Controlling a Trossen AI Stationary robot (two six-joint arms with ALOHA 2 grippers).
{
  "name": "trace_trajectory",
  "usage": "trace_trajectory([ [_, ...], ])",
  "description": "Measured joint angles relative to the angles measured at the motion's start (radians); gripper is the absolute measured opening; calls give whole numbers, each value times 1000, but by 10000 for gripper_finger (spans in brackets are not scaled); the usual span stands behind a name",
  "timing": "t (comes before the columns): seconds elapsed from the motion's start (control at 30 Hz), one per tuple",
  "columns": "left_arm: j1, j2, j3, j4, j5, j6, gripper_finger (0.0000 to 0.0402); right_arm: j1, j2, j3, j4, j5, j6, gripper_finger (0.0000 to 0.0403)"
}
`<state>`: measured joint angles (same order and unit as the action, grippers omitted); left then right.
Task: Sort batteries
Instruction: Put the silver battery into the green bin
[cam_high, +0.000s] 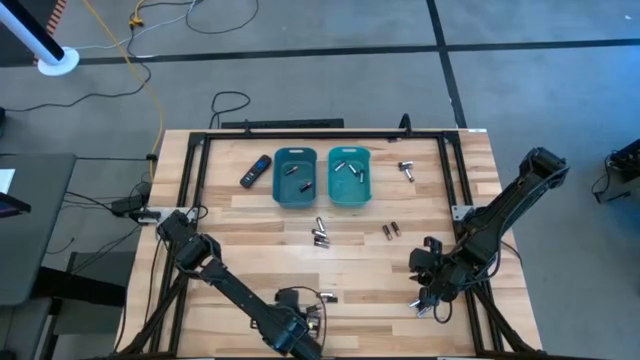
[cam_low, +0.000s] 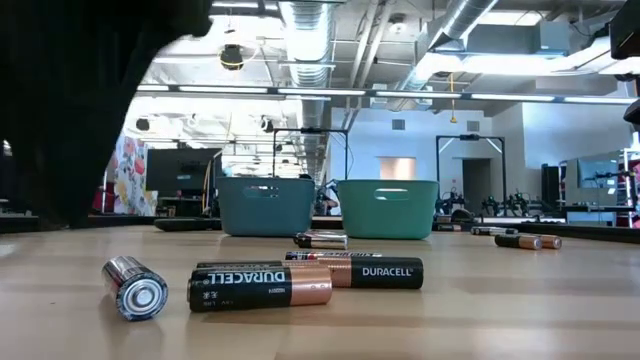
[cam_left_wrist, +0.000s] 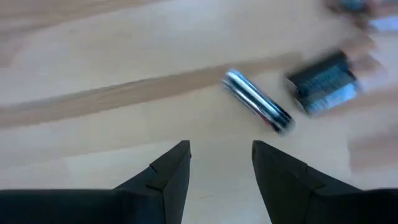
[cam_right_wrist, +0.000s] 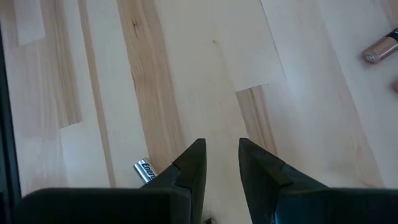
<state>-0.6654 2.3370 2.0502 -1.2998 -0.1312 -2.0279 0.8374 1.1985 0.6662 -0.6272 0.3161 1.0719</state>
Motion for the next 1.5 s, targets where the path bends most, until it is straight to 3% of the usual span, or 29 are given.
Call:
trace_trajectory([
  [0.17,28,-1,43,-65,38,307,166,-3,0,0,19,0,0,111],
  [0.37,96,-1,49,-142,115,784,166,-16,0,0,67,0,22,111],
  [0.5,104,-16,49,-195,40,1033,166,-16,0,0,76,0,104,111],
  [0.67,89,-108,-1,-261,-102,1197,166,-16,0,0,90,1,209,111],
  [0.83,78,-324,-285,-234,-226,1215,167,-16,0,0,90,43,335,111],
  [0.93,77,-515,-555,-93,-227,1154,167,-16,0,0,90,68,406,111],
  [1.07,80,-783,-867,261,-184,1078,167,-16,0,0,91,79,482,111],
  [1.2,77,-966,-1061,672,-158,1206,167,-16,0,0,91,80,539,111],
  [1.33,54,-1015,-1145,917,-163,1550,167,-17,0,0,90,80,588,111],
  [1.5,32,-925,-1146,953,-161,1789,167,-25,0,0,93,80,630,111],
])
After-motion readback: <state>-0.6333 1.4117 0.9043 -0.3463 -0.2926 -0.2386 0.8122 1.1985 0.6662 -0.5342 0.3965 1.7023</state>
